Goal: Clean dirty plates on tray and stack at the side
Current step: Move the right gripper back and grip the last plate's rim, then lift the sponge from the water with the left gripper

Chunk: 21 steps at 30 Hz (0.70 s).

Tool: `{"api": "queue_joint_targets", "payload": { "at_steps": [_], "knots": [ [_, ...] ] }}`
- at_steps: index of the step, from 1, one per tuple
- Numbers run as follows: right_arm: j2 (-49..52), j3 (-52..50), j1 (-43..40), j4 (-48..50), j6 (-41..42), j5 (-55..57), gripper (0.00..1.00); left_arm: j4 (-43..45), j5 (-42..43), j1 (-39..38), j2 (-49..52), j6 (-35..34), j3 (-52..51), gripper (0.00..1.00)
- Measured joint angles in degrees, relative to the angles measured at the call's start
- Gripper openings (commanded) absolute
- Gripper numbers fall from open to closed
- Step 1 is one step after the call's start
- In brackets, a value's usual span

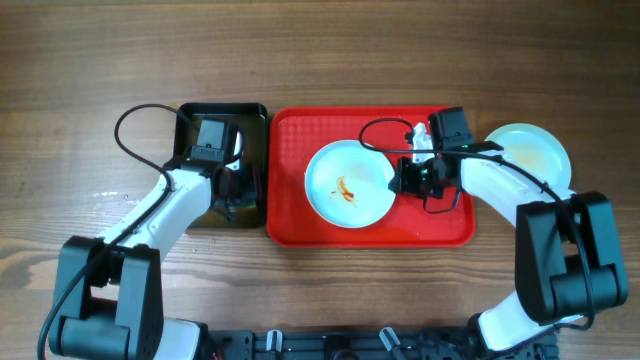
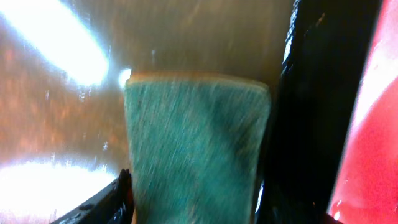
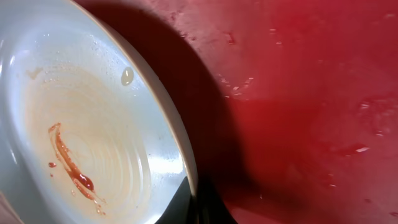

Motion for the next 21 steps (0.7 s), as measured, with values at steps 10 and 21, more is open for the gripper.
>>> {"api": "queue_joint_targets", "payload": {
  "at_steps": [10, 21],
  "knots": [
    [0.0, 0.0, 0.8, 0.4, 0.0, 0.7, 0.05, 4.7, -0.2, 0.0, 0.3, 0.0, -0.4, 0.52],
    [0.0, 0.0, 0.8, 0.4, 0.0, 0.8, 0.04, 6.4, -0.9, 0.0, 3.1, 0.0, -0.5, 0.04]
  ]
}}
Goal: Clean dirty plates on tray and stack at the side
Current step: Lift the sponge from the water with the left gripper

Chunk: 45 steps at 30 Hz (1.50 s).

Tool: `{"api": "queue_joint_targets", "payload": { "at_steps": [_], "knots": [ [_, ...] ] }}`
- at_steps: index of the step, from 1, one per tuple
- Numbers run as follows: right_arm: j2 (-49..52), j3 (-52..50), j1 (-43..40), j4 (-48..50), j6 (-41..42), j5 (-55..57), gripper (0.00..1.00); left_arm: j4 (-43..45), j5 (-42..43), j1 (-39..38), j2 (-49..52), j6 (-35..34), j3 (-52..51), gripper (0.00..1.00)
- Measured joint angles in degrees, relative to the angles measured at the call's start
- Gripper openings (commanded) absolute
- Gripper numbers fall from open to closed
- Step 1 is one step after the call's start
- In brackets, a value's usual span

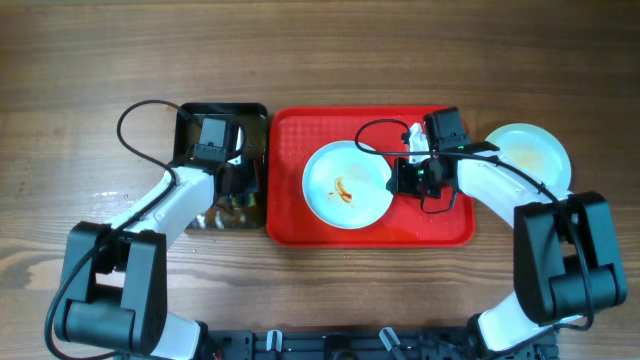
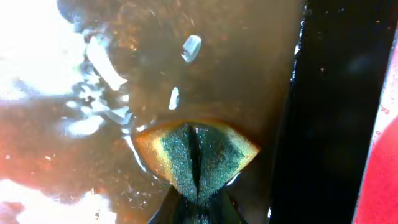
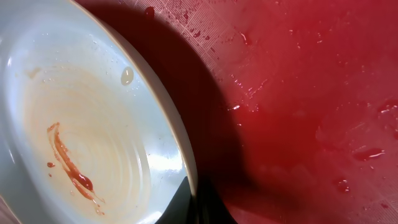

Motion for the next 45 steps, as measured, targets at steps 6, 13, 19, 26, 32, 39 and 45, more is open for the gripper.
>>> {"api": "queue_joint_targets", "payload": {
  "at_steps": [6, 13, 19, 26, 32, 39, 45],
  "knots": [
    [0.0, 0.0, 0.0, 0.0, 0.0, 0.0, 0.04, 0.0, 0.0, 0.0, -7.0, 0.0, -0.4, 0.04],
    [0.0, 0.0, 0.0, 0.0, 0.0, 0.1, 0.05, 2.1, -0.3, 0.0, -15.1, 0.0, -0.4, 0.04],
    [0.0, 0.0, 0.0, 0.2, 0.0, 0.3, 0.04, 11.4, -5.4, 0.0, -21.6, 0.5, -0.7, 0.04],
    [0.0, 0.0, 0.0, 0.2, 0.0, 0.3, 0.04, 19.9, -6.1, 0.0, -21.7, 3.6, -0.8, 0.04],
    [0.0, 0.0, 0.0, 0.2, 0.0, 0.3, 0.04, 21.0, -6.1, 0.0, -21.7, 4.0, -0.8, 0.04],
    [0.0, 0.0, 0.0, 0.6, 0.0, 0.6, 0.04, 10.2, -6.1, 0.0, -21.2, 4.0, -0.7, 0.04],
    [0.0, 0.0, 0.0, 0.6, 0.0, 0.7, 0.05, -0.9, -1.8, 0.0, -12.7, 4.0, -0.7, 0.04]
  ]
}}
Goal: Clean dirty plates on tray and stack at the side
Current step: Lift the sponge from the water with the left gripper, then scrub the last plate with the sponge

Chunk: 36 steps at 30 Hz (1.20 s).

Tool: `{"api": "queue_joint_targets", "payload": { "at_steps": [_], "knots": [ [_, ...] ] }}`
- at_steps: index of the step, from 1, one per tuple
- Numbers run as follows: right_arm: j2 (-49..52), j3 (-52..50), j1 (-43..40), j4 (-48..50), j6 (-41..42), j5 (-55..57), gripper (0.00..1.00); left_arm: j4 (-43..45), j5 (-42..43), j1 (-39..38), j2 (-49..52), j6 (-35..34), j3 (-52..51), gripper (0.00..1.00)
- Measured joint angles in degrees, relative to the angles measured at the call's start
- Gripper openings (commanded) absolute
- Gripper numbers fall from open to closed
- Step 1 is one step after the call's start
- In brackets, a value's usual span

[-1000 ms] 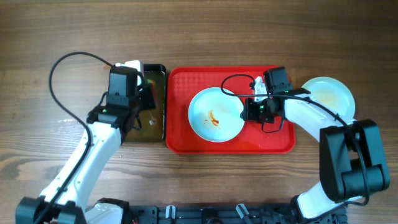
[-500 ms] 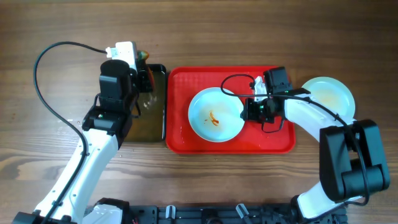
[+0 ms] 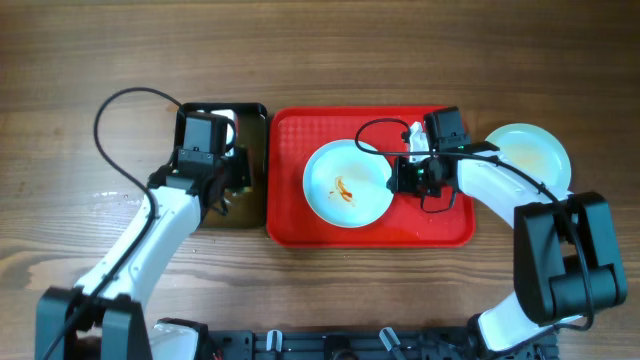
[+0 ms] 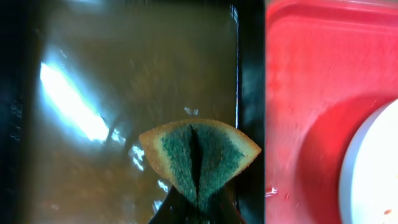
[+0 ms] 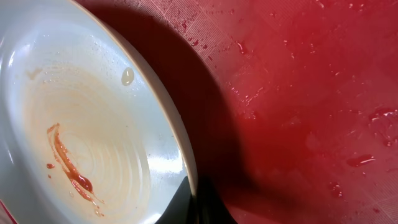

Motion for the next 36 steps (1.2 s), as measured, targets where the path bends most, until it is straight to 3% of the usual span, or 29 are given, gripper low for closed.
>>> {"api": "queue_joint_targets", "payload": {
  "at_steps": [4, 6, 11, 14, 21, 28, 36],
  "knots": [
    [0.0, 0.0, 0.0, 0.0, 0.0, 0.0, 0.05, 0.4, 7.2, 0.0, 0.9, 0.0, -0.1, 0.04],
    [0.0, 0.0, 0.0, 0.0, 0.0, 0.0, 0.04, 2.9, 14.6, 0.0, 0.9, -1.1, -0.1, 0.04],
    [0.0, 0.1, 0.0, 0.0, 0.0, 0.0, 0.04, 12.6, 25.9, -4.7, 0.9, -11.2, -0.1, 0.04],
    [0.0, 0.1, 0.0, 0.0, 0.0, 0.0, 0.04, 19.7, 27.3, -10.5, 3.2, -17.2, -0.1, 0.04],
    [0.0, 0.1, 0.0, 0.0, 0.0, 0.3, 0.04, 35.6, 27.8, -21.1, 18.8, -30.6, -0.1, 0.04],
    [0.0, 0.2, 0.0, -0.1, 0.0, 0.3, 0.04, 30.5, 23.3, -24.2, 23.0, -33.8, 0.1, 0.04],
    [0.0, 0.3, 0.1, -0.4, 0.0, 0.5, 0.04, 28.5, 18.5, -16.4, 22.1, -30.7, 0.8, 0.04]
  ]
}}
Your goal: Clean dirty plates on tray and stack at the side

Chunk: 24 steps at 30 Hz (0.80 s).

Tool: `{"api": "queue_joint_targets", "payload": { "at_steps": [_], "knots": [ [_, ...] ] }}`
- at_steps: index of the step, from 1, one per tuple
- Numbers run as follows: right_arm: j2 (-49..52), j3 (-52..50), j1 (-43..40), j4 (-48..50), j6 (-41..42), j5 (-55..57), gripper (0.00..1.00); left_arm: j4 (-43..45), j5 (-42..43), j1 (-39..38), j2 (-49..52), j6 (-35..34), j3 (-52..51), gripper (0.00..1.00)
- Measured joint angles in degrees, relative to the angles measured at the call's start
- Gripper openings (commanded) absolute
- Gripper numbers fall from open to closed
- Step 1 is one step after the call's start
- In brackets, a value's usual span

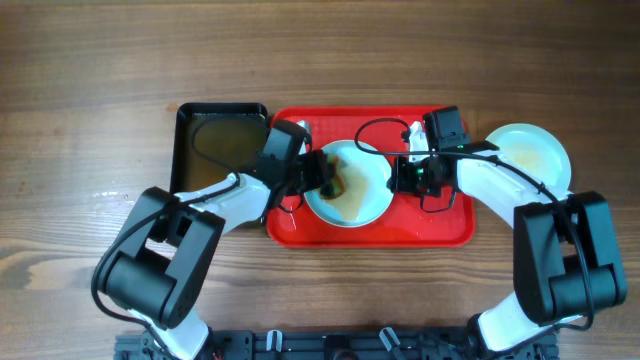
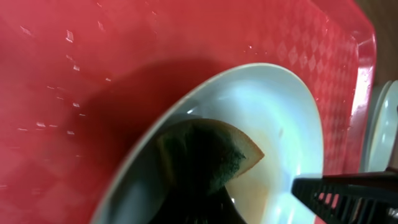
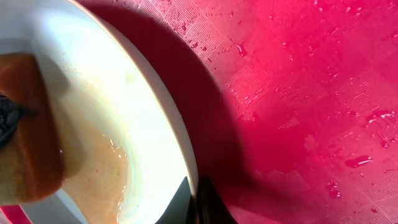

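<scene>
A white plate [image 1: 365, 195] lies on the red tray [image 1: 440, 225], smeared with brownish liquid. My left gripper [image 1: 330, 178] is shut on a folded green-and-yellow sponge [image 2: 208, 152] and presses it into the plate's bowl [image 2: 280, 106]. The sponge [image 3: 25, 124] also shows at the left of the right wrist view. My right gripper [image 3: 198, 193] is shut on the plate's right rim [image 3: 174, 124]. A second white plate [image 1: 530, 150] sits on the table right of the tray.
A black basin [image 1: 215, 140] of brownish water stands left of the tray. The tray floor [image 3: 311, 93] is wet with droplets. Both arms cross over the tray's middle.
My left gripper has moved right with the sponge, from over the black basin to inside the plate on the tray. The red streak no longer shows; a brown smear does. The right gripper still holds the rim.
The sponge first lay flat in the basin's water under my left gripper. Then the gripper was shut on it, folded, in the water, then held it above the basin. Now it presses on the plate. All the while my right gripper has gripped the plate's rim.
</scene>
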Motion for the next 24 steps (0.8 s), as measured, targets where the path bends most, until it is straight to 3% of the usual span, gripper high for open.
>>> {"api": "queue_joint_targets", "payload": {
  "at_steps": [3, 5, 9, 16, 21, 24],
  "knots": [
    [0.0, 0.0, 0.0, -0.5, 0.0, 0.0, 0.04, -7.6, -0.4, 0.4, -4.6, 5.5, -0.4, 0.04],
    [0.0, 0.0, 0.0, -0.6, 0.0, 0.0, 0.04, -13.9, -1.0, 0.9, -13.1, 10.1, -0.9, 0.04],
    [0.0, 0.1, 0.0, -0.6, 0.0, 0.0, 0.05, -22.6, -9.7, 5.8, -26.3, 14.7, -0.5, 0.04],
    [0.0, 0.1, 0.0, -0.6, 0.0, 0.0, 0.04, -29.4, -18.5, 16.6, -20.8, 19.6, -0.5, 0.04],
    [0.0, 0.1, 0.0, -0.7, 0.0, 0.0, 0.04, -29.4, -18.7, 17.2, -13.7, 20.2, -0.7, 0.04],
    [0.0, 0.1, 0.0, -0.7, 0.0, 0.0, 0.04, -26.7, -18.0, 17.2, -15.9, 20.2, -0.9, 0.04]
  ]
}}
